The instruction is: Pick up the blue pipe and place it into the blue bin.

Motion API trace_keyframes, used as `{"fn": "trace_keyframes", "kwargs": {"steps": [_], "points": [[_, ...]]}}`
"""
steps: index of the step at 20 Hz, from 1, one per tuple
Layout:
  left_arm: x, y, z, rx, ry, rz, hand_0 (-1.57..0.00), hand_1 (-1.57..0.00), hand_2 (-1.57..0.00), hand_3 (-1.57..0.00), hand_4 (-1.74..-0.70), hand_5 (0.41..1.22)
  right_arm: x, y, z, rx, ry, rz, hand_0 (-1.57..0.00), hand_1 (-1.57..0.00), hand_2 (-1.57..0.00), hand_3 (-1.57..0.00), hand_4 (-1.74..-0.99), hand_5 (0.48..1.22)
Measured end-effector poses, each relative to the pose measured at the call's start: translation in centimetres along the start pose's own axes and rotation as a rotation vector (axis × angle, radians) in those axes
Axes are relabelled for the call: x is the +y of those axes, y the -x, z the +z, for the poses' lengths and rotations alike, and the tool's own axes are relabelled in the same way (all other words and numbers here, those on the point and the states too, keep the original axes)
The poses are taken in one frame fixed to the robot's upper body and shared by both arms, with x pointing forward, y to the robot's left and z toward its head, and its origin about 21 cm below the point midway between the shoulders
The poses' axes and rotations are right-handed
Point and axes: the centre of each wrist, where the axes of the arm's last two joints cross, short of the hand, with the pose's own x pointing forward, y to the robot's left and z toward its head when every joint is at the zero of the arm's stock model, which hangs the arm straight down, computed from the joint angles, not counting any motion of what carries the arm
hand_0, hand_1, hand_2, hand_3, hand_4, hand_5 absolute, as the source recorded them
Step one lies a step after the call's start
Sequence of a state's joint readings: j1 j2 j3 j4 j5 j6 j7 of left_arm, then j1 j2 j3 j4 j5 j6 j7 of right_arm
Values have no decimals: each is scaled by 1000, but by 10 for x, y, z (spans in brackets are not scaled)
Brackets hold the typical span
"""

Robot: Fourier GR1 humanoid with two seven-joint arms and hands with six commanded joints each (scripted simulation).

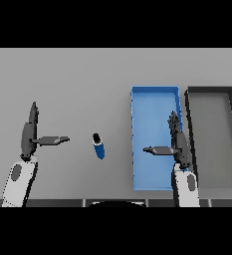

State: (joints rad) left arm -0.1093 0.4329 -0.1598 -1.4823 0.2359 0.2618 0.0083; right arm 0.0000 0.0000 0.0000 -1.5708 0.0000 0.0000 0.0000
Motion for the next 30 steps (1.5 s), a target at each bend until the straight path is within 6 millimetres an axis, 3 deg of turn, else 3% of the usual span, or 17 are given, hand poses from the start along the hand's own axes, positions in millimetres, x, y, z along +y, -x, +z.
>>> {"fn": "trace_keyframes", "kwargs": {"steps": [6,8,9,15,19,24,30], "points": [[1,-2,-4,-7,2,4,1,1,1,1,-966,593,0,-1,-5,8,-2,0,1,1,1,1,-1205,629],[30,10,8,-50,174,-123,1,1,1,1,-960,590,-20,-8,12,-134,-59,226,1,1,1,1,-1197,627],[35,12,10,-63,223,-145,1,1,1,1,-959,590,-19,-7,18,-134,-78,268,1,1,1,1,-1197,626],[42,10,8,-88,360,-143,1,1,1,1,-976,584,-16,-14,24,-135,-105,311,1,1,1,1,-1192,621],[38,5,27,-84,527,-176,1,1,1,1,-1048,535,-16,-18,18,-135,-113,317,1,1,1,1,-1176,615],[-6,4,46,-37,708,-173,1,1,1,1,-1132,475,-15,-17,19,-106,-115,324,1,1,1,1,-1182,618],[-46,10,51,-26,795,-162,1,1,1,1,-1147,452,-20,-16,22,-117,-114,309,1,1,1,1,-1218,627]]}}
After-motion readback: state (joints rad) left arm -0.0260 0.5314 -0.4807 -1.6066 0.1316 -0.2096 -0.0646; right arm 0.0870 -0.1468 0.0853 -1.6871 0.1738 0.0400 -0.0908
